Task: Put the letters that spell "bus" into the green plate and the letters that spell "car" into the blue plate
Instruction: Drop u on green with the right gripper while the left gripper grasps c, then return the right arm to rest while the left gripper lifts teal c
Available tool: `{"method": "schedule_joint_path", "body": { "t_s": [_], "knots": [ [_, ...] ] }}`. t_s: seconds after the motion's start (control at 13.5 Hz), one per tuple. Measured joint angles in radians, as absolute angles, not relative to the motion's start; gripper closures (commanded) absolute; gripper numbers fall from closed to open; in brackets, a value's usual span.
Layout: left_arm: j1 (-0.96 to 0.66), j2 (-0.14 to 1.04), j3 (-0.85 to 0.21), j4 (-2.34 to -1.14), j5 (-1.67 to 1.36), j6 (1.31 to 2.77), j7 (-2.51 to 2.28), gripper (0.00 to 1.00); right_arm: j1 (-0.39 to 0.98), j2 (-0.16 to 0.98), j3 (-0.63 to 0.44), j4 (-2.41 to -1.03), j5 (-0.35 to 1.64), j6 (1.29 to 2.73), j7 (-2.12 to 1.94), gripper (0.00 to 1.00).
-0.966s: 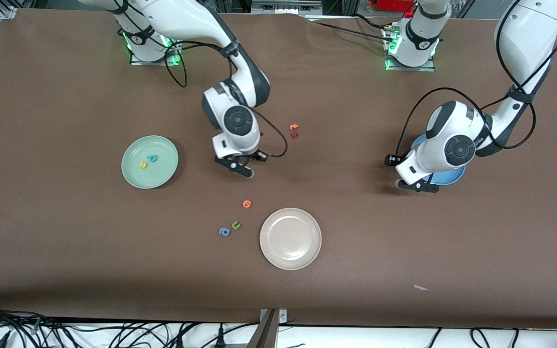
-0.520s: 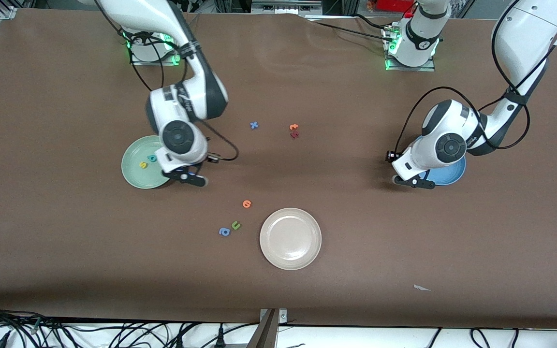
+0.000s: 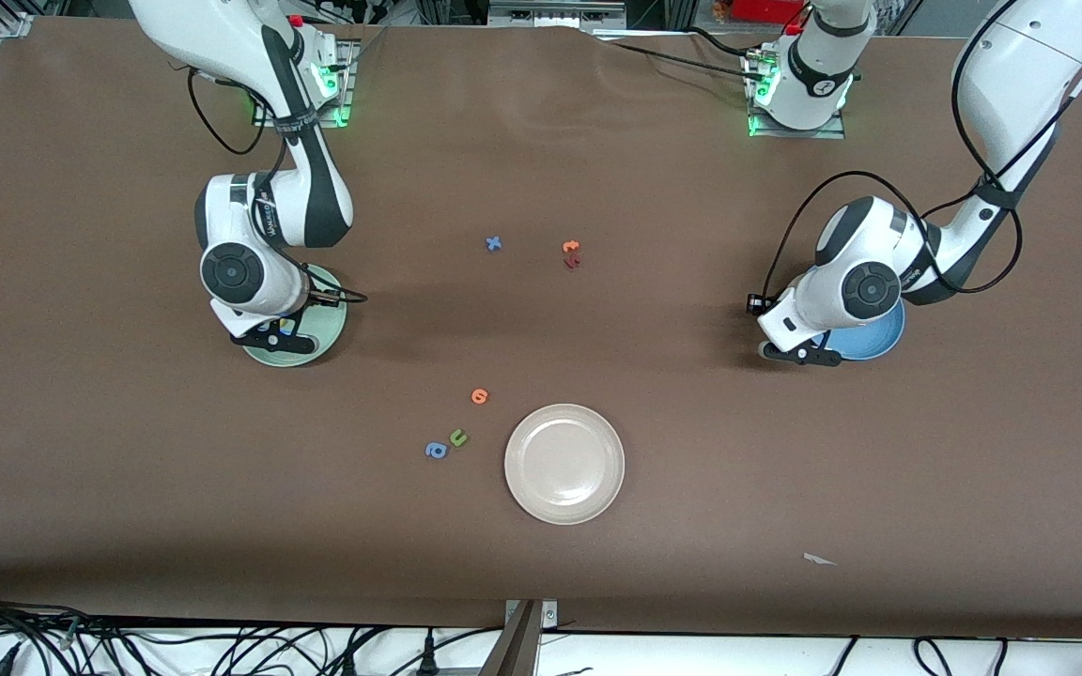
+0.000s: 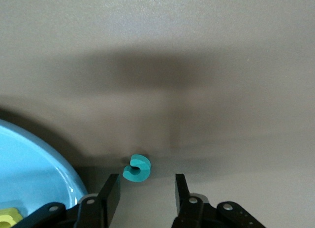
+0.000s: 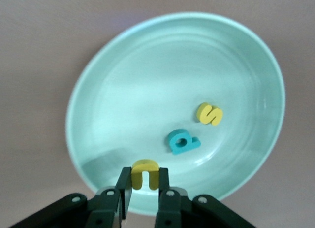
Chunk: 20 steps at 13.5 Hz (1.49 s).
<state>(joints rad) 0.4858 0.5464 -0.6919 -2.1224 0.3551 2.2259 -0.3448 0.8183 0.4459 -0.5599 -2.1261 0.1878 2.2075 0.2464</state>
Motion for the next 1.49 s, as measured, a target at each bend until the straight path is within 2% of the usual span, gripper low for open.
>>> {"method": "schedule_joint_path", "body": {
  "t_s": [0.07,0.3,0.52,0.82,1.12,1.49],
  "knots": [
    [0.486,0.546,-0.691,-2.122,0.36,2.227,-0.345,0.46,0.819,0.446,-0.559,-2.154,0.188,2.242,0.241,0.01],
    [0.489,0.547,-0.683,-2.121,0.425,2.23,-0.353,0.47,0.821,0.437,-0.562,-2.165,0.188,2.257,0.238,0.0],
    [0.489,0.551,-0.68,-2.121,0.43,2.236,-0.37,0.47,0.821,0.406,-0.57,-2.107,0.188,2.161,0.238,0.0],
    [0.486,0.565,-0.681,-2.121,0.43,2.268,-0.401,0.47,0.821,0.389,-0.59,-1.887,0.189,1.895,0.24,0.0],
    [0.485,0.576,-0.681,-2.121,0.43,2.277,-0.412,0.48,0.821,0.383,-0.643,-1.674,0.189,1.693,0.239,0.0],
    [0.487,0.577,-0.679,-2.122,0.43,2.276,-0.414,0.59,0.821,0.378,-0.747,-1.451,0.189,1.484,0.237,0.0]
  ]
}}
